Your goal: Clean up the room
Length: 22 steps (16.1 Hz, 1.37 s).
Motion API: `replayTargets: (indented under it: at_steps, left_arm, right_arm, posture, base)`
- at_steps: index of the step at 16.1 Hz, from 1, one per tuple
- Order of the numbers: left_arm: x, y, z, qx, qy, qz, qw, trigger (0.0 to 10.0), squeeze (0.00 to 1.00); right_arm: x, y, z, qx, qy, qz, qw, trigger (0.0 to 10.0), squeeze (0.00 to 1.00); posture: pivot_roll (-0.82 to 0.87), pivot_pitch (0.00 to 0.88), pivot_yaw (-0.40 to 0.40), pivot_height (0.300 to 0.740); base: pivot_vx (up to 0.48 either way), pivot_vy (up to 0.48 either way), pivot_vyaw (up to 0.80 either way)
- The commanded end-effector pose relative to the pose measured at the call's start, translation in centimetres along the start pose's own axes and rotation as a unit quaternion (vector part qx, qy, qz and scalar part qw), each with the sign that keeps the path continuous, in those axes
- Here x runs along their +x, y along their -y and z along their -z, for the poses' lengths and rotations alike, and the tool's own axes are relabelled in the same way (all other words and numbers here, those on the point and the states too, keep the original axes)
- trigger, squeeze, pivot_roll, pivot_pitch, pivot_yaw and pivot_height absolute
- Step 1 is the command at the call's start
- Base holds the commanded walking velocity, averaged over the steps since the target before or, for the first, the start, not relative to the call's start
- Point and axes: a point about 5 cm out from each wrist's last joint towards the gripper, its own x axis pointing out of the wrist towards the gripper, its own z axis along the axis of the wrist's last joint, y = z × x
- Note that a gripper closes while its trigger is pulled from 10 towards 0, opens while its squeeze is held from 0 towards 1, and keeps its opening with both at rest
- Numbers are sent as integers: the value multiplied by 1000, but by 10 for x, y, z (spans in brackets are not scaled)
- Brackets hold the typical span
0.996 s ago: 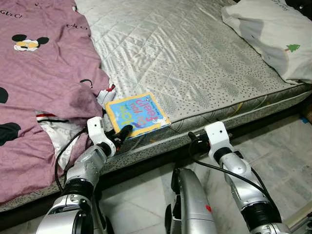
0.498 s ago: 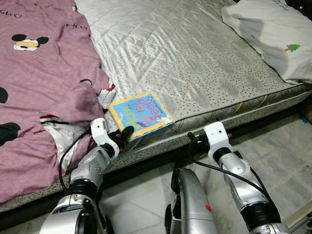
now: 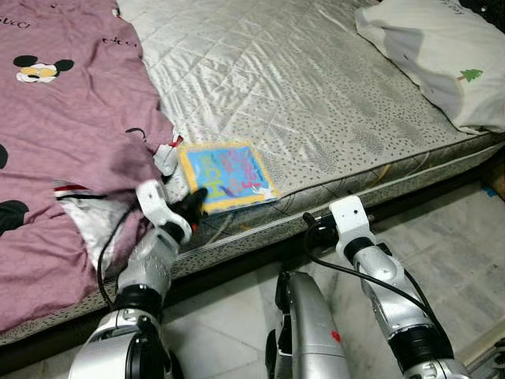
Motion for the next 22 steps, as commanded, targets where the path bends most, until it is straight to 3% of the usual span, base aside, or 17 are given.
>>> replayTargets:
  at_steps: [1, 6, 9, 10, 12, 14, 16, 18, 19, 20, 22]
  left_arm:
    - [3, 5, -11, 17, 22, 8, 1000, 0, 0]
    - [8, 17, -30, 67, 74, 26, 995, 0, 0]
    - [3, 19, -40, 102, 111, 15, 989, 0, 0]
    - [-4, 20, -43, 130, 128, 10, 983, 0, 0]
    - [-19, 15, -42, 164, 139, -12, 977, 0, 0]
    - [-37, 6, -41, 193, 145, -48, 969, 0, 0]
    - [-57, 2, -38, 244, 146, -60, 957, 0, 0]
    - [-65, -1, -39, 264, 144, -79, 950, 0, 0]
    - [-65, -1, -42, 261, 145, -92, 950, 4157, 0]
    - [-63, 0, -48, 272, 154, -113, 943, 10000, 0]
    - [-63, 4, -51, 290, 163, -113, 936, 10000, 0]
  right_arm:
    - [-1, 3, 3, -4, -5, 7, 1000, 10000, 0]
    - [1, 4, 2, -7, -3, 14, 1000, 10000, 0]
    - [3, 5, 1, -8, -1, 18, 1000, 10000, 0]
    - [3, 9, -1, -3, 6, 28, 1000, 10000, 0]
    - [3, 15, -11, 27, 40, 51, 998, 10000, 0]
    - [4, 17, -25, 101, 76, 64, 990, 10000, 0]
    - [6, 10, -36, 166, 100, 68, 979, 10000, 0]
    - [8, 2, -42, 213, 114, 61, 968, 10000, 0]
    - [8, 1, -43, 221, 118, 59, 966, 10000, 0]
    - [9, -1, -45, 240, 122, 60, 961, 10000, 0]
    - [9, 0, -50, 269, 141, 61, 951, 10000, 0]
  posture:
    - [-126, 178, -120, 520]
    - [-116, 165, -120, 520]
    - [-116, 160, -116, 520]
    - [-113, 155, -111, 520]
    - [-92, 141, -97, 520]
    - [-68, 129, -79, 520]
    - [-45, 113, -55, 520]
    - [-30, 102, -44, 520]
    - [-24, 98, -42, 520]
    - [-18, 89, -37, 520]
    - [-15, 80, -34, 520]
  base:
    - [0, 0, 0]
    - [0, 0, 0]
    - [0, 0, 0]
    - [0, 0, 0]
    - [0, 0, 0]
    - [0, 0, 0]
    - [0, 0, 0]
    - [0, 0, 0]
    - [0, 0, 0]
    - [0, 0, 0]
    - [0, 0, 0]
